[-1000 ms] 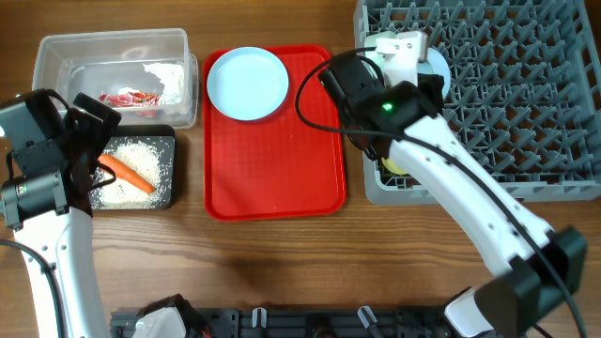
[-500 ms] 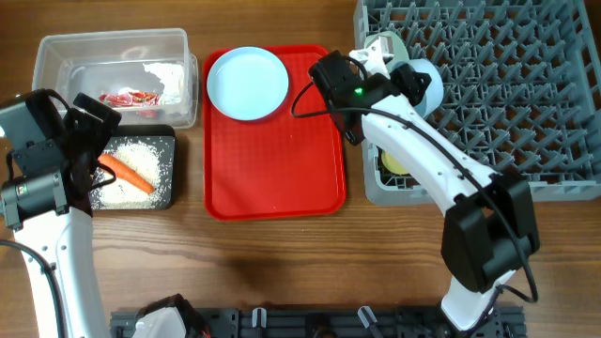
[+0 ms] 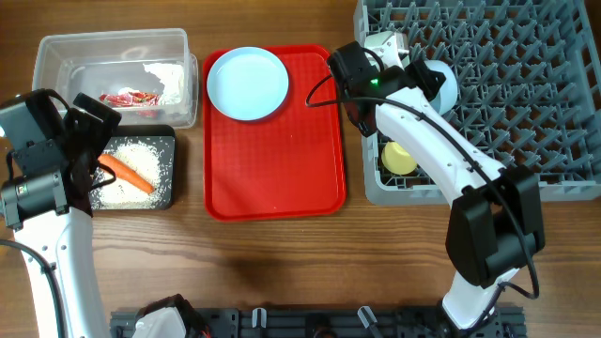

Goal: Sort waste into correct bins and load items into the dishwasher rack
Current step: 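Lift the light blue bowl and place it upright in the rack, then reach the right gripper to the light blue plate and grasp its edge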

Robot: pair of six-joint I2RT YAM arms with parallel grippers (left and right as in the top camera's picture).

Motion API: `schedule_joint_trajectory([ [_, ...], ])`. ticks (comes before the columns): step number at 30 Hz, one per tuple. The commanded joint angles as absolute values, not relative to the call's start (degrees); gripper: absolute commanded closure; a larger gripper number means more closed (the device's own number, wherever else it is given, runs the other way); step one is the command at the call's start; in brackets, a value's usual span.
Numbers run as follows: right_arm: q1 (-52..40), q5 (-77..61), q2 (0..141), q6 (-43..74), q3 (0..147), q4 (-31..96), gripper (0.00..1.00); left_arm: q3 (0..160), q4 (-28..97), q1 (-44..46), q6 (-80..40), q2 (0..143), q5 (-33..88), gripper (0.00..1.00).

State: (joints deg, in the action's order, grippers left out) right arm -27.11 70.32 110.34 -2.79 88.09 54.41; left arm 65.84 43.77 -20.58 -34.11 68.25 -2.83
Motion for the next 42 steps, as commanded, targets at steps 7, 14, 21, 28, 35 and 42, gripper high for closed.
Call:
schedule_joint_trajectory([
  [7,-27.2,67.4,113.5,-7.8,87.6,54.3,0.96,66.2,43.8,-20.4,-33.2,68.0,-2.2,0.00],
  [14,-31.3,67.4,113.5,-11.0,87.6,54.3,0.75,66.2,43.8,-20.4,-33.3,68.0,-2.2,0.00],
  [21,-34.7,67.4,113.5,-12.1,87.6,54.2,0.52,66.2,43.8,-20.4,-33.2,68.0,-2.2,0.00],
  [28,-35.1,67.4,113.4,-12.0,87.7,54.2,0.49,66.2,43.8,-20.4,-33.2,68.0,-2.2,0.00],
  [35,-35.9,67.4,111.9,-14.2,87.9,47.4,0.16,66.2,43.8,-20.4,-33.2,68.0,-2.2,0.00],
  [42,-38.0,67.3,108.6,-27.6,87.9,26.7,0.00,66.2,43.8,-20.4,-33.2,68.0,-2.2,0.00],
])
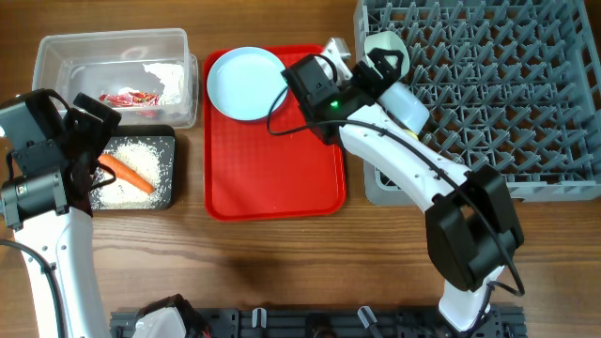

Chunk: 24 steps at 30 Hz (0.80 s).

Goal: Sort waste into correct bins and load items into the dishwasher rack
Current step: 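Reach the right gripper to the light blue plate and grasp its edge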

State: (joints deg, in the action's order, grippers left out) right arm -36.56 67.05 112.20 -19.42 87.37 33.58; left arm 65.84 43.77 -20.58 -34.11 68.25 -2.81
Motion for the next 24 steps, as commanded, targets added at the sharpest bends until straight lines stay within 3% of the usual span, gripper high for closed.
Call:
schedule_joint_trajectory([
  [1,-38.3,66.6,108.2,-29.5,87.9,23.4,0.00,66.2,43.8,-20.4,-33.2,68.0,-2.2,0.00],
  [7,-40.3,55.6,106.3,-32.2,87.9,12.3,0.00,66.2,43.8,-20.4,-33.2,68.0,-2.2,0.00],
  [17,-41.7,-0.6,106.5,-4.6,87.6,22.6,0.00,66.2,43.8,-20.4,-33.2,68.0,-2.2,0.00],
  [20,-41.1,-1.6,106.5,10.7,87.6,22.4,0.00,66.2,43.8,-20.4,-33.3,68.0,-2.2,0.00],
  [24,-39.6,0.1,106.5,10.5,87.6,21.5,0.00,66.2,43.8,-20.4,-33.3,68.0,-2.2,0.00],
])
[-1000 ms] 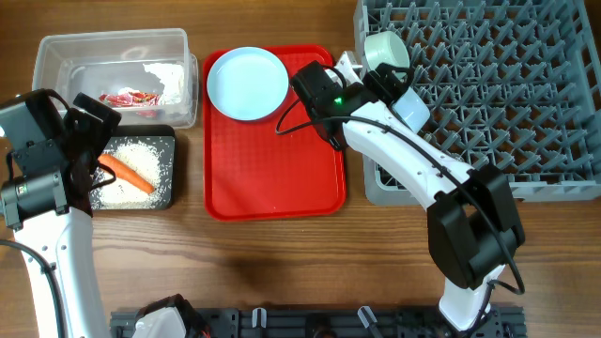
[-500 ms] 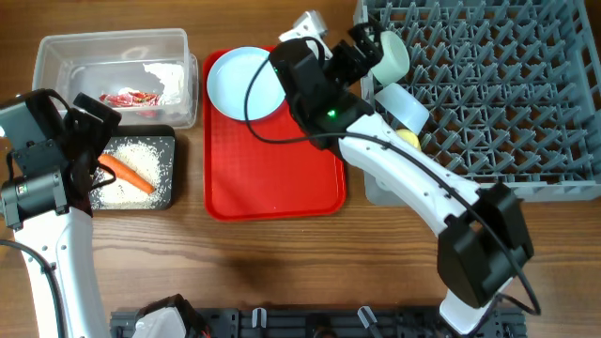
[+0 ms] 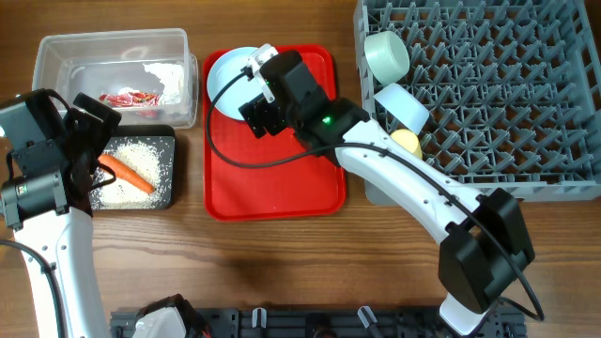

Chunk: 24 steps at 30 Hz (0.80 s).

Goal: Sort waste into correct bins and load items into the dishwasher rack
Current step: 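Reach the right gripper to the light blue plate and grasp its edge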

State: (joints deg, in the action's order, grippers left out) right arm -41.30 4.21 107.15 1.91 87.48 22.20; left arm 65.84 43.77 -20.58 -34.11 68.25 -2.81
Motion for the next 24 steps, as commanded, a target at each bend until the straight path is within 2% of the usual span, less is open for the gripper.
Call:
schedule_joint_trajectory([
  [1,-39.2,2.1,106.7,10.6,87.6,21.5,0.00,66.2,43.8,-20.4,-33.2,68.0,-2.2,0.00],
  [5,-37.9,9.3,109.0,12.4,87.6,19.5,0.01,66.2,43.8,-20.4,-33.2,68.0,-2.2,0.00],
  [9,-37.4,9.4,112.4,16.5,87.6,14.7,0.16,66.2,43.8,-20.4,-33.2,68.0,-2.2,0.00],
  [19,-39.6,8.3,116.2,24.6,88.0,13.6,0.13,66.2,43.8,-20.4,-33.2,68.0,-2.2,0.00],
  [22,-37.4,3.8,117.9,24.6,90.5,14.5,0.08,66.2,43.8,-20.4,-33.2,68.0,-2.2,0.00],
  [24,-35.9,0.8,119.9,24.6,94.2,16.9,0.00,66.2,43.8,-20.4,-33.2,68.0,-2.2,0.00],
])
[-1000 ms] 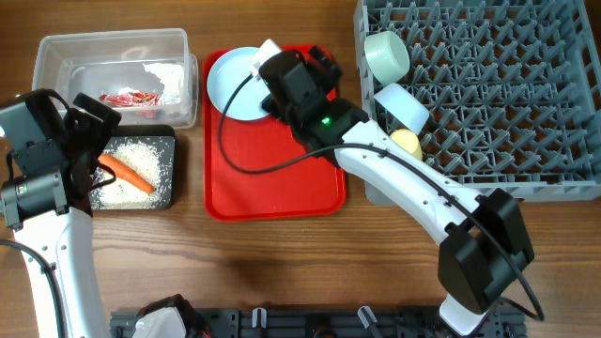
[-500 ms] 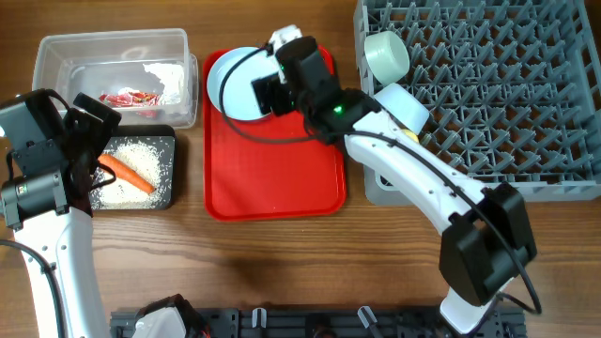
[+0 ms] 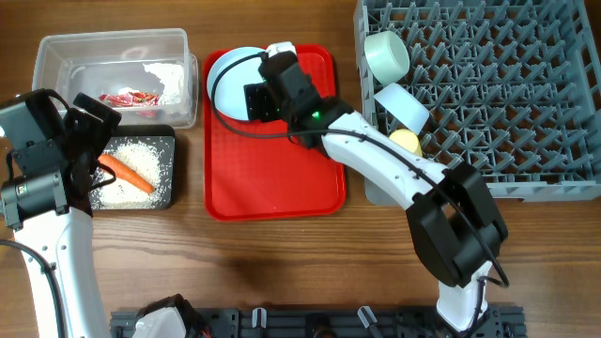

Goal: Sort waste into correct bins and load items into the dishwasher rack
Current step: 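Reach the right gripper to the light blue plate and grasp its edge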

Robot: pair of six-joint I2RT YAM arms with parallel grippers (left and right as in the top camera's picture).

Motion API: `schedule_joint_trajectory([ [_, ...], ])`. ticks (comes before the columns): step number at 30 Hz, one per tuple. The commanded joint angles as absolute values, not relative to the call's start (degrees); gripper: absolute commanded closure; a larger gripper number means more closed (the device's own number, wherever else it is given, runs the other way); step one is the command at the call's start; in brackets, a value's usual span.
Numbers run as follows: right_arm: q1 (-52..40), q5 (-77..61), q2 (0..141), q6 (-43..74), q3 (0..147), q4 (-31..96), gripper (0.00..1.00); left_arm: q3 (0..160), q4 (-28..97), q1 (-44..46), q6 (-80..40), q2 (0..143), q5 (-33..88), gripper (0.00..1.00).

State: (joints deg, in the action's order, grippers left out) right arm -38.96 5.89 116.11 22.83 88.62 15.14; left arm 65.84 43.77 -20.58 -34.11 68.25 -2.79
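A white plate (image 3: 232, 83) lies at the back left of the red tray (image 3: 272, 178). My right gripper (image 3: 260, 99) is down over the plate's right rim, and its fingers are hidden under the wrist. In the grey dishwasher rack (image 3: 488, 94) sit a pale green cup (image 3: 385, 54), a light blue cup (image 3: 402, 105) and a yellow item (image 3: 406, 141). My left gripper (image 3: 89, 141) hangs open over the black tray (image 3: 167, 174), which holds rice and a carrot (image 3: 127, 172).
A clear plastic bin (image 3: 113, 52) at the back left holds red and white scraps. The rack takes up the back right of the wooden table. The right arm stretches across the tray from the front right.
My right gripper has turned and shifted slightly right and down onto the plate's right rim. The left arm, the cups and the tray have not moved.
My right gripper was at the rack's left edge by the cups. Then it stood between rack and tray, with the green and blue cups left lying in the rack. Then it was over the tray beside the plate, and now at the plate's rim.
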Motion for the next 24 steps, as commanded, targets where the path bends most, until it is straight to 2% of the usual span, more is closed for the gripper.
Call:
schedule_joint_trajectory([
  [1,-35.3,-0.3,121.3,24.4,96.7,18.8,0.01,66.2,43.8,-20.4,-33.2,68.0,-2.2,0.00],
  [7,-34.1,-3.5,131.2,24.1,112.9,31.3,0.01,66.2,43.8,-20.4,-33.2,68.0,-2.2,0.00],
  [17,-34.2,0.0,137.6,36.8,110.7,33.2,0.02,66.2,43.8,-20.4,-33.2,68.0,-2.2,0.00],
  [24,-34.2,3.1,139.0,37.5,108.6,29.7,0.25,66.2,43.8,-20.4,-33.3,68.0,-2.2,0.00],
])
